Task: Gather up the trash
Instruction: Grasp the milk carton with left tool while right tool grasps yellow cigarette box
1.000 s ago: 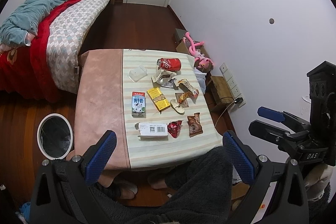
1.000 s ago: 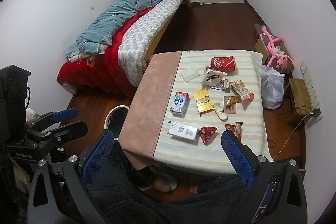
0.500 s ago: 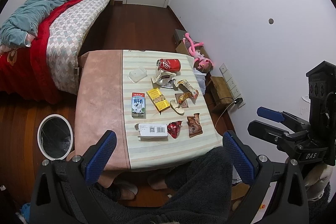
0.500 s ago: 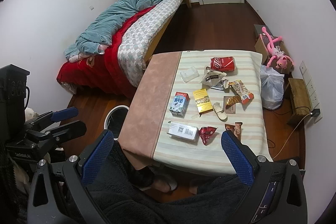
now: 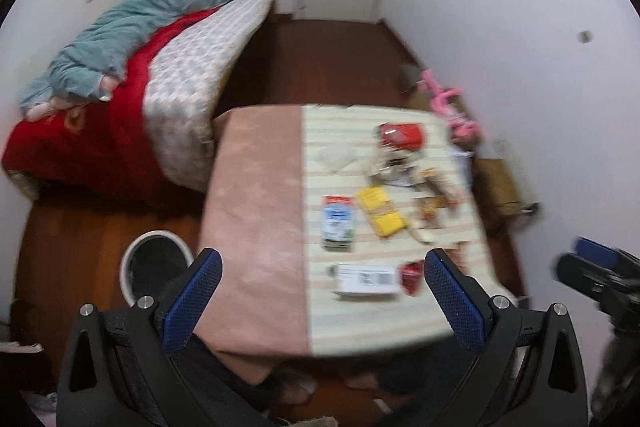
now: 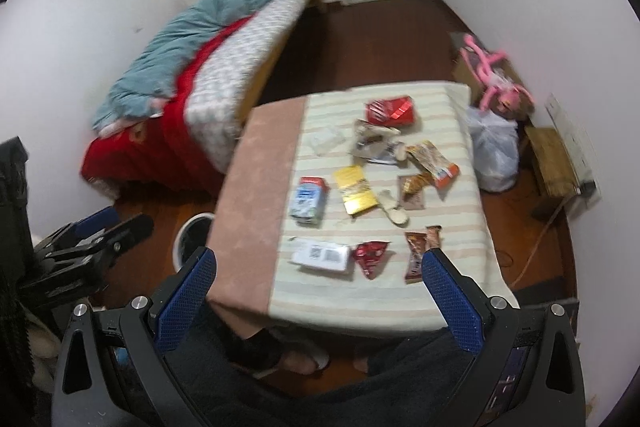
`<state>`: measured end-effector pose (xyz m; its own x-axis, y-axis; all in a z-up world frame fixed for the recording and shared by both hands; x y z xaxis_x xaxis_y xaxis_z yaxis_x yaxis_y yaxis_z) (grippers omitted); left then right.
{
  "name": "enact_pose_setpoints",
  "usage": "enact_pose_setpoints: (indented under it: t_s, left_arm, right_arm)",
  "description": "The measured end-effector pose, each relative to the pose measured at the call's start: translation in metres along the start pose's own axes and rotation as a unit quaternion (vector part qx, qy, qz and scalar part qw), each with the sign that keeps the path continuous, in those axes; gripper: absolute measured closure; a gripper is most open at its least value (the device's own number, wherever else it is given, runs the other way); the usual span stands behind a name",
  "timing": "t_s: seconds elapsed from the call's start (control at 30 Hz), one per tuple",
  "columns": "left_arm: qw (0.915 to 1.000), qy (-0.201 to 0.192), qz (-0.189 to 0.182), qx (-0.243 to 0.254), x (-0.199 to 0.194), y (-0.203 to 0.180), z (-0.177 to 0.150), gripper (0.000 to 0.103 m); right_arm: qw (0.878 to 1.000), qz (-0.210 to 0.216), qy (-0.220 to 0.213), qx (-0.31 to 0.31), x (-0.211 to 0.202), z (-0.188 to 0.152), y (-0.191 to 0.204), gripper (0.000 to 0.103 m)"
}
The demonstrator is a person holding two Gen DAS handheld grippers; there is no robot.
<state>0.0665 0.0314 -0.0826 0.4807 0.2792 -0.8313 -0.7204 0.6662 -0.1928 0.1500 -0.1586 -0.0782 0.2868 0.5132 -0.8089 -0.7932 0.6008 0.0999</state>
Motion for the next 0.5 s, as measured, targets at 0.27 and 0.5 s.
enact_pose_setpoints:
  t_s: [0.27, 0.5]
  left_arm:
    - [0.9942, 0.086, 0.059, -0.026, 0.146, 0.012, 0.008, 0.0]
    - [0.9765, 0.206, 0.054, -0.032, 0.265, -0.01, -0.009, 0.011]
  right_arm:
    - [0.997, -0.015, 0.061, 0.035, 0.137, 0.01, -0.045, 0.035]
    - [0.987, -0.043, 0.13, 0.083, 0.239, 0.007, -0.098, 0.035]
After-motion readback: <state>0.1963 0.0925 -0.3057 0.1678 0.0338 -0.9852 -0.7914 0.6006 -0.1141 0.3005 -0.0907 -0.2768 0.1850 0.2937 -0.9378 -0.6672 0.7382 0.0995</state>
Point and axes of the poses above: each gripper's, at about its wrist camera, not at the fingertips, and x roughly the way its jaws point, y to its left, z to its top, the point moved 4 cm from there along x, roughly the way its jaws point, and after that the axes turned 15 degrees about -x, right-handed, at the moved point
